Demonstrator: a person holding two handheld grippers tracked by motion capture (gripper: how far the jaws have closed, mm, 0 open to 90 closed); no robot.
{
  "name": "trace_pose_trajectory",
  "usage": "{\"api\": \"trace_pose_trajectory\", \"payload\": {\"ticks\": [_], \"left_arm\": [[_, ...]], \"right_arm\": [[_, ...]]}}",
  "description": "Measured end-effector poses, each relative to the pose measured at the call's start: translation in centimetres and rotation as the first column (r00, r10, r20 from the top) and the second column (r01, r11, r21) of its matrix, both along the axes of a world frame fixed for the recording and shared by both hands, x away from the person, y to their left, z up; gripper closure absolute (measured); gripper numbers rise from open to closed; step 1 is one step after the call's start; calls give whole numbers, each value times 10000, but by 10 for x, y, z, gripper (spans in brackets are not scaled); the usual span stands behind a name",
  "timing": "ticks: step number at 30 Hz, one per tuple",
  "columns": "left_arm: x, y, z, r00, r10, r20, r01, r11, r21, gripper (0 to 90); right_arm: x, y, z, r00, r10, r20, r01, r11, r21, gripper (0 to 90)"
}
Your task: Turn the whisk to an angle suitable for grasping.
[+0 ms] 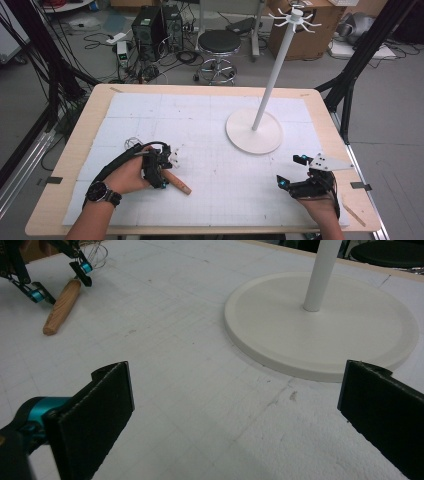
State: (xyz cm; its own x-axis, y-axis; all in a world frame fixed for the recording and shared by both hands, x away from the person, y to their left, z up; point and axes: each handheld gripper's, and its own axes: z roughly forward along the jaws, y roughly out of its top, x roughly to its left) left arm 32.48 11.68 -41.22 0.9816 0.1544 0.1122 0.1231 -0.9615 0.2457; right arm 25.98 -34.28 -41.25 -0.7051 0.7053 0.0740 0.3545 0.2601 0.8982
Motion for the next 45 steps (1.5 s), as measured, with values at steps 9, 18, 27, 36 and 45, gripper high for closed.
{"api": "trace_pose_trajectory", "payload": {"ticks": [9,18,27,36,45], "left_arm": [[-4,-1,2,9997,-52,-227,54,10000,50,508],[-5,-4,3,9996,-161,-246,166,9996,208,599],[-5,-5,3,9997,-22,-251,27,9998,198,620],[-4,-6,4,9998,-129,-134,132,9996,248,608],[-4,-11,3,9997,-187,-159,194,9990,399,624]], "right_arm": [[0,1,0,10000,13,-7,-13,10000,-36,2],[1,2,0,10000,27,18,-27,10000,-75,2],[1,1,0,10000,65,-3,-65,10000,-46,2],[1,2,0,10000,89,-4,-89,9999,-63,2],[2,3,-1,9999,133,-61,-134,9999,-80,2]]}}
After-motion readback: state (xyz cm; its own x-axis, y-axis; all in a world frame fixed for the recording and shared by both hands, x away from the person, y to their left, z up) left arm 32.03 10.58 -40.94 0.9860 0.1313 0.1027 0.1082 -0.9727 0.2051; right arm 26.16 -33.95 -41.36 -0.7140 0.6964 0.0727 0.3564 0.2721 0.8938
